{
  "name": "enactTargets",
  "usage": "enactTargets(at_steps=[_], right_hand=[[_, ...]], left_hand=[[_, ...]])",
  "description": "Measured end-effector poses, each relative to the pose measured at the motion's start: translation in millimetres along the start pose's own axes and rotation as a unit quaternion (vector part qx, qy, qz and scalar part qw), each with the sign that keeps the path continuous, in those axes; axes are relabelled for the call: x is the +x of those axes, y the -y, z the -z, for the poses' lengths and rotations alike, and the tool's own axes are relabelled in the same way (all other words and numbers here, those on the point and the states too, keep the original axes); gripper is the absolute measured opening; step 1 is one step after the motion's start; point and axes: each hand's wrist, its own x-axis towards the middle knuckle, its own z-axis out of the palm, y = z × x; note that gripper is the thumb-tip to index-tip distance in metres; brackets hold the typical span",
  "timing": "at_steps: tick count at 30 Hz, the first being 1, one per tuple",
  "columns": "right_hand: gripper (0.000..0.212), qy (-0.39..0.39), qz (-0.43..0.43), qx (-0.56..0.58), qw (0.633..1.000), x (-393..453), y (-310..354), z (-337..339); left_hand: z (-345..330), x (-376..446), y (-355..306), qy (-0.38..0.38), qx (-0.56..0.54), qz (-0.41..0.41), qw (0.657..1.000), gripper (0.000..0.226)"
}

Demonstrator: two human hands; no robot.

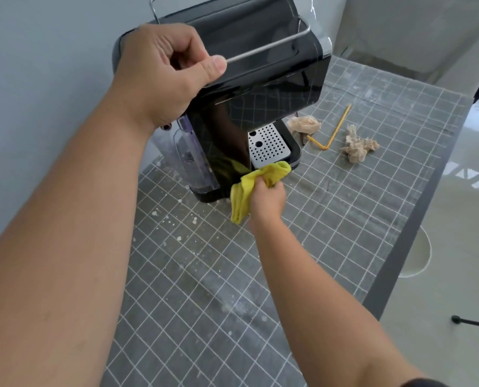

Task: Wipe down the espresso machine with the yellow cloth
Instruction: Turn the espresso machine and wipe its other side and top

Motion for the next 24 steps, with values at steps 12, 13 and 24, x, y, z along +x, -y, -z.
enactTargets(at_steps=[12,13,24], right_hand=[[0.006,0.055,-0.02,-0.018,0.998,-27.9,-10.8,-12.6],[0.005,0.054,-0.02,-0.013,0.998,-26.2,-12.7,-12.1],[0.006,0.066,-0.031,-0.032,0.997,-16.3,-14.1,-11.9]], left_hand=[[-1.0,-0.6,-0.8,0.005,-0.003,0.0,1.0,0.032],[-1.3,-0.8,-1.3,0.007,-0.003,-0.001,1.0,0.032],[-0.7,0.2,0.7,0.016,-0.016,-0.009,1.0,0.026]])
